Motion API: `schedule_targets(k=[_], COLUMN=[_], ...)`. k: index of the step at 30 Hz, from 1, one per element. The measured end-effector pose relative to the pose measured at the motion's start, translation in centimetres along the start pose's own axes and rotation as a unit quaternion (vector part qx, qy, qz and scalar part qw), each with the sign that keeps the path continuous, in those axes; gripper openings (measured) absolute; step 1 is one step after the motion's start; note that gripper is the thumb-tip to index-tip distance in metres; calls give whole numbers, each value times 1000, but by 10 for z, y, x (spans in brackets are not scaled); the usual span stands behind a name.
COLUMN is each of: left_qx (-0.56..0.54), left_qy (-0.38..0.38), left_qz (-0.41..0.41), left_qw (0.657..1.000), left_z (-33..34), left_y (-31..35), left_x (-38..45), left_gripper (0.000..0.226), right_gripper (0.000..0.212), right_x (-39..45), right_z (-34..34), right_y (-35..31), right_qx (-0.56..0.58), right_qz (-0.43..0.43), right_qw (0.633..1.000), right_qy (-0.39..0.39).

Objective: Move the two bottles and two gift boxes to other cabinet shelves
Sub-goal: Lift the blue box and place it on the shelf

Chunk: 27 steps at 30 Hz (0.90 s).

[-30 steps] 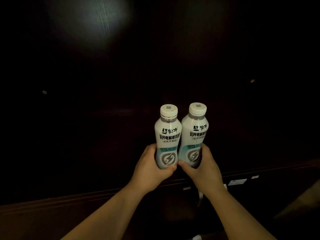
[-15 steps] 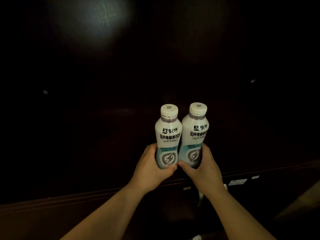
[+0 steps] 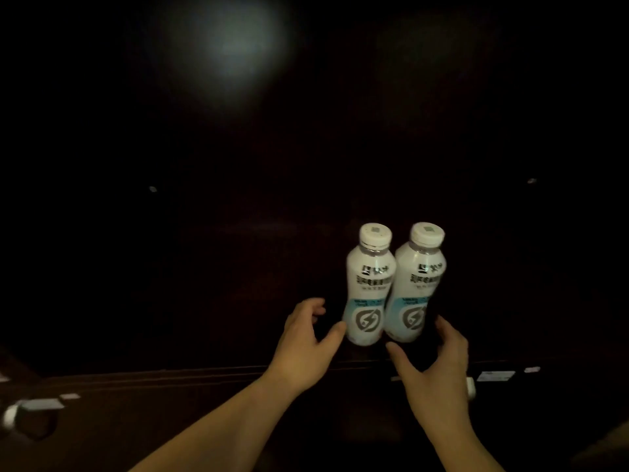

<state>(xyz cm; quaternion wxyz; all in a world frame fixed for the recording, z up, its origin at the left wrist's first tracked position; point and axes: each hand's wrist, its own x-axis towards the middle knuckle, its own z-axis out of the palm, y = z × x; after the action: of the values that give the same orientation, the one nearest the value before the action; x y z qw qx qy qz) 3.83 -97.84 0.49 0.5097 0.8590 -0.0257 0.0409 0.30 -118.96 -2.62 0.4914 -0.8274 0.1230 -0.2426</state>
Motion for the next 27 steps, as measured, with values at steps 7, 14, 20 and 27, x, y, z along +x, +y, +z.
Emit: schedule_targets(k=[7,14,20,27], left_qx=[92,168,266,256], left_qy=[7,82,183,291], left_qz=[-1,20,30,-34], left_qw=[996,982,946,921], left_z=[-131,-303,-502,-725], left_y=[-14,-32,-86,-168], left_x=[-53,-127,-189,-235], left_gripper=[21,37,41,41], right_gripper=[45,41,26,34], right_x=[-81,-195,-327,-419], right_z=[49,156,287,430], right_y=[-61,-196,-374,-465], right_qx=[25,173,132,112], right_qz=[-15,68,23,-149], right_qw=[995,974,975,902], right_qy=[96,-128,-178,-390])
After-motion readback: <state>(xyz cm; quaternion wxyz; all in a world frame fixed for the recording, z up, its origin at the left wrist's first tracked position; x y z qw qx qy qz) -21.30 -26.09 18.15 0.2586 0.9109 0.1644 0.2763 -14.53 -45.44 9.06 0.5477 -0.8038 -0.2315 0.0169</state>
